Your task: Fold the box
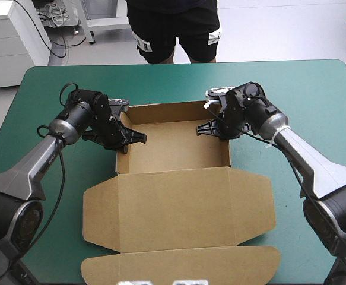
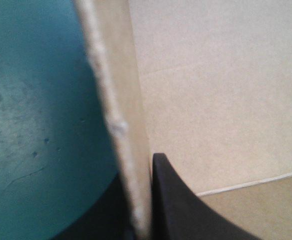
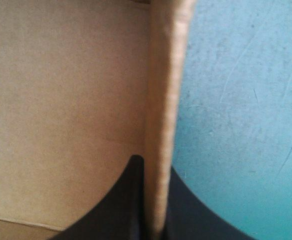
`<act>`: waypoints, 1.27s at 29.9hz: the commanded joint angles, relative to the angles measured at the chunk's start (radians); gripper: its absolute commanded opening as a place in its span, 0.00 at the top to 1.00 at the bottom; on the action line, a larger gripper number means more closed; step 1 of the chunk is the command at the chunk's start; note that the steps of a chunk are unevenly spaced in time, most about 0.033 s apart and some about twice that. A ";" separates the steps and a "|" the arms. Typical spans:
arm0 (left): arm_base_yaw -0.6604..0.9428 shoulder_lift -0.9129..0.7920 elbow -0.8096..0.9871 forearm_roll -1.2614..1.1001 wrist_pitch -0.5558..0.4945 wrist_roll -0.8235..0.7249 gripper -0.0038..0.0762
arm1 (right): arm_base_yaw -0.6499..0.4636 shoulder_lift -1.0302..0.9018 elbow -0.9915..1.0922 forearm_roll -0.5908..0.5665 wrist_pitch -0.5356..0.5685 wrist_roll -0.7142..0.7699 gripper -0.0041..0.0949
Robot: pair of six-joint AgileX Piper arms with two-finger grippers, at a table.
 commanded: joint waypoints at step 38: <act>-0.007 0.045 -0.107 -0.102 -0.070 0.120 0.35 | -0.034 0.056 -0.106 -0.080 0.022 -0.026 0.46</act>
